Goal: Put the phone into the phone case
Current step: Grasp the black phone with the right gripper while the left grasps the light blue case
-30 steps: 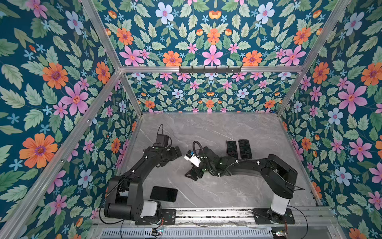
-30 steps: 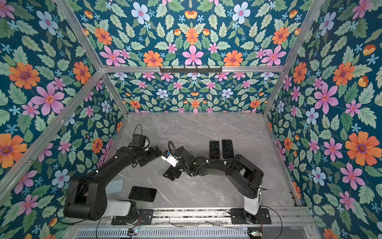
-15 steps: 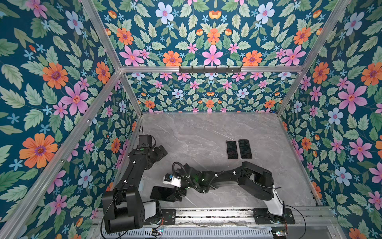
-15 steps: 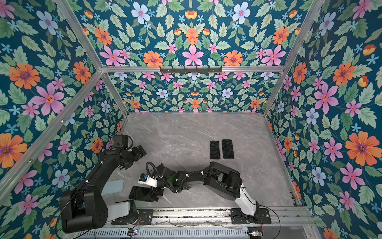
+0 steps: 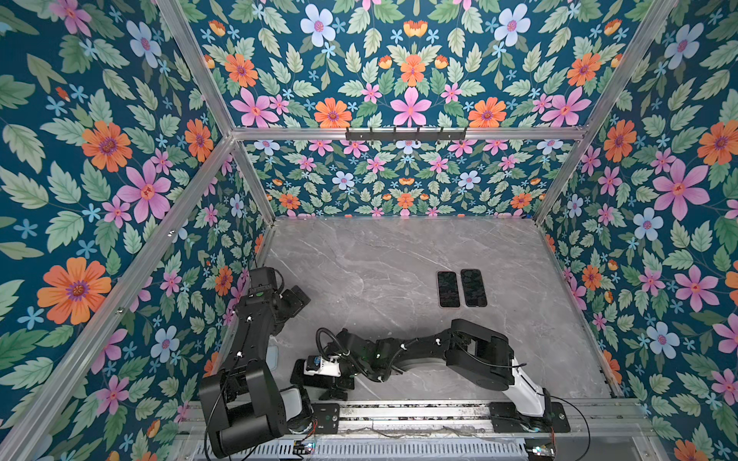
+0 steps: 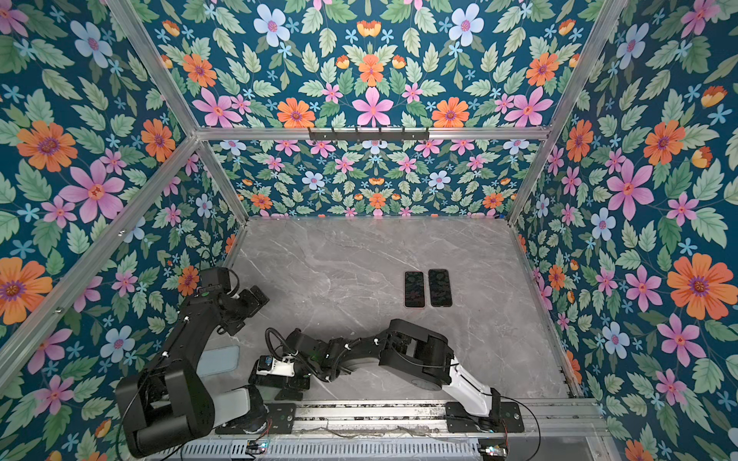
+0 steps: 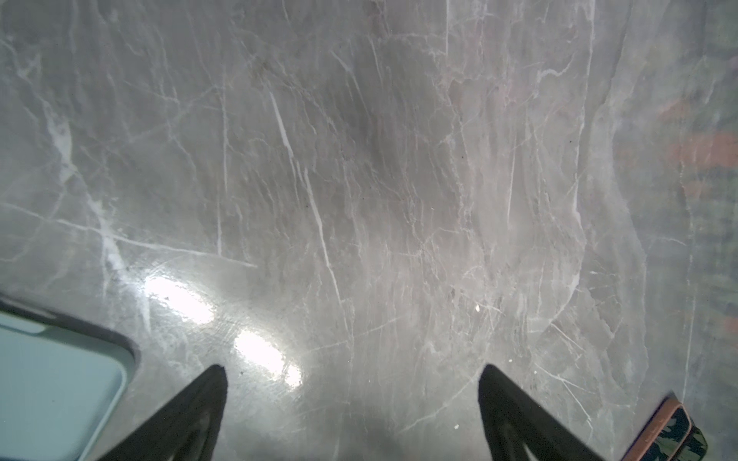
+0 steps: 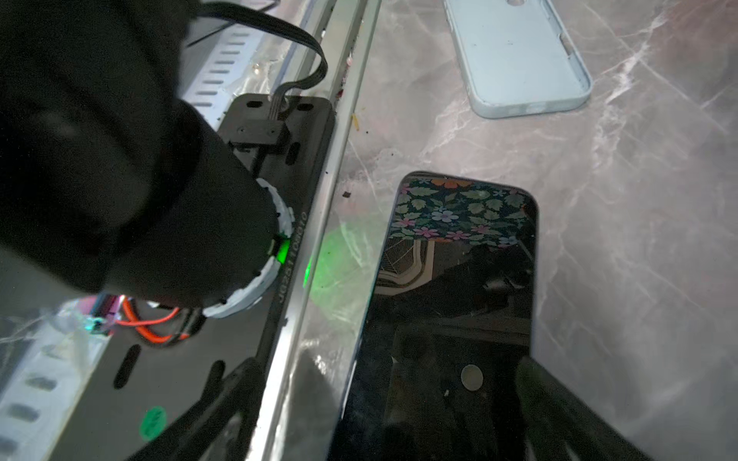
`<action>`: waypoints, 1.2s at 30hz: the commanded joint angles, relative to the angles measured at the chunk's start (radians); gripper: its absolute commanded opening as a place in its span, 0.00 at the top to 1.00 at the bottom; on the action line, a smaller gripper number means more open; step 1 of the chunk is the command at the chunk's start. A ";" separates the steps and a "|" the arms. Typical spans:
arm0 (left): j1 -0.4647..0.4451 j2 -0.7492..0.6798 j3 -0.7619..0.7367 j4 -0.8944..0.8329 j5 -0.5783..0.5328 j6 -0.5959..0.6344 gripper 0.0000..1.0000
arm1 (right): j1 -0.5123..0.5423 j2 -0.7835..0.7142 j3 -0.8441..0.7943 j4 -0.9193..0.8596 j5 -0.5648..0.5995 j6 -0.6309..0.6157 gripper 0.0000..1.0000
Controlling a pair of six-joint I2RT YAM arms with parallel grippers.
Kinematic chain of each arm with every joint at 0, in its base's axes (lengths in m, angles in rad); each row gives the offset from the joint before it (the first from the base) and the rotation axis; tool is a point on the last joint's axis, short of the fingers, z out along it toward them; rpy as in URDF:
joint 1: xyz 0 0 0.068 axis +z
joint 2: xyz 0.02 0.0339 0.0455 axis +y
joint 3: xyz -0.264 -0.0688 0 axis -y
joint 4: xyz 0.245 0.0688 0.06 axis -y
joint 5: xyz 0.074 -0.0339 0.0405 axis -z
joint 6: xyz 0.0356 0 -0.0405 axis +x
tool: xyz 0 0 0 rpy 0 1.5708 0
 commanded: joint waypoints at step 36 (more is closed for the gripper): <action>0.215 -0.062 -0.026 -0.091 -0.242 -0.141 0.20 | -0.032 -0.099 -0.139 -0.061 0.131 -0.021 0.29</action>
